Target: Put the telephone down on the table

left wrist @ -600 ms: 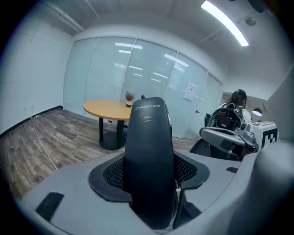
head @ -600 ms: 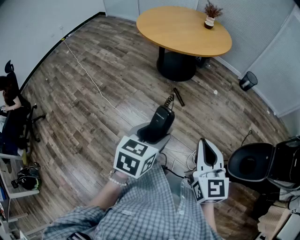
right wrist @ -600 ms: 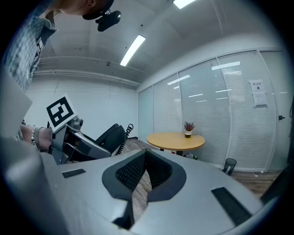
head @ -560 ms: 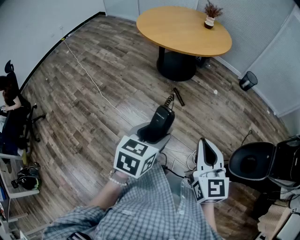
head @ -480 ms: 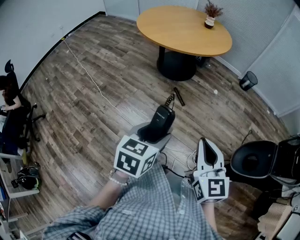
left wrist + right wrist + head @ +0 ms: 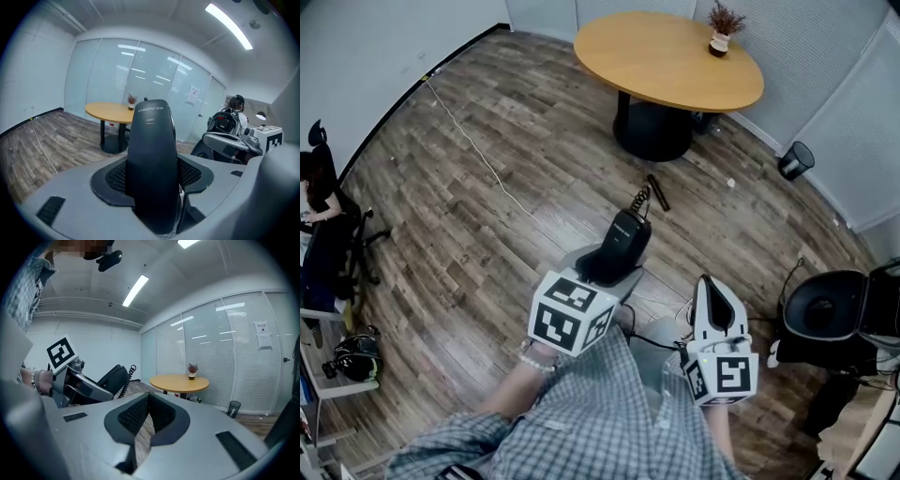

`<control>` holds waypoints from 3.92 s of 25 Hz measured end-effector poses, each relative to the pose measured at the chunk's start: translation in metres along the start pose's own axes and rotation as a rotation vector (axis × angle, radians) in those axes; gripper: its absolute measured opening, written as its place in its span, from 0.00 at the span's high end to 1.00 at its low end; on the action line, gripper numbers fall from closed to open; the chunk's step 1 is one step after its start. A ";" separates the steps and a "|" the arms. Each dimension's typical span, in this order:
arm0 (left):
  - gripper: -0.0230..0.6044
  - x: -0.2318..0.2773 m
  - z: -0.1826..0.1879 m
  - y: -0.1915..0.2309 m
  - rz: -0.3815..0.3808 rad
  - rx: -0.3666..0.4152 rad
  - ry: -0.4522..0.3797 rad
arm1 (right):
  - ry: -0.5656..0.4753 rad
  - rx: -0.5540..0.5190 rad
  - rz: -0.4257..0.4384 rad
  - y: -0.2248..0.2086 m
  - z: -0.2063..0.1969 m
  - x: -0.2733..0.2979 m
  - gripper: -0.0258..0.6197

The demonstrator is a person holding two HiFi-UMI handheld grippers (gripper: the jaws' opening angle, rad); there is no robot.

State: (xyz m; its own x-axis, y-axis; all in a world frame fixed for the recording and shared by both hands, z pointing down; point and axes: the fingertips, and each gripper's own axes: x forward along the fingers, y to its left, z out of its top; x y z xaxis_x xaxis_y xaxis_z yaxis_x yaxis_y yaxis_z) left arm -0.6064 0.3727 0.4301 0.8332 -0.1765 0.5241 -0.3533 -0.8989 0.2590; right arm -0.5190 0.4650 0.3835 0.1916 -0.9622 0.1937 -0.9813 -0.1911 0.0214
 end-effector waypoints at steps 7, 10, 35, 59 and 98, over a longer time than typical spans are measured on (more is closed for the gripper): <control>0.52 0.000 0.006 -0.004 -0.012 -0.006 -0.014 | 0.005 -0.006 -0.034 -0.012 0.003 -0.005 0.95; 0.52 0.005 0.009 -0.005 -0.010 -0.007 -0.024 | -0.003 -0.002 -0.031 -0.019 0.004 -0.003 0.95; 0.52 0.123 0.112 0.031 0.022 -0.112 -0.047 | -0.009 -0.018 0.095 -0.126 0.037 0.136 0.95; 0.52 0.285 0.240 0.034 0.067 -0.098 -0.088 | -0.027 -0.003 0.165 -0.290 0.053 0.251 0.95; 0.52 0.460 0.385 0.147 -0.010 -0.034 -0.046 | -0.050 0.027 -0.027 -0.422 0.094 0.421 0.95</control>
State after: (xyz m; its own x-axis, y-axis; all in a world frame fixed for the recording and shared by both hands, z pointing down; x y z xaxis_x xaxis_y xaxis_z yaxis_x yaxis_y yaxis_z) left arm -0.1110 0.0050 0.3970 0.8550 -0.1861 0.4840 -0.3581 -0.8870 0.2916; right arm -0.0227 0.1223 0.3640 0.2195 -0.9648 0.1446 -0.9751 -0.2219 -0.0004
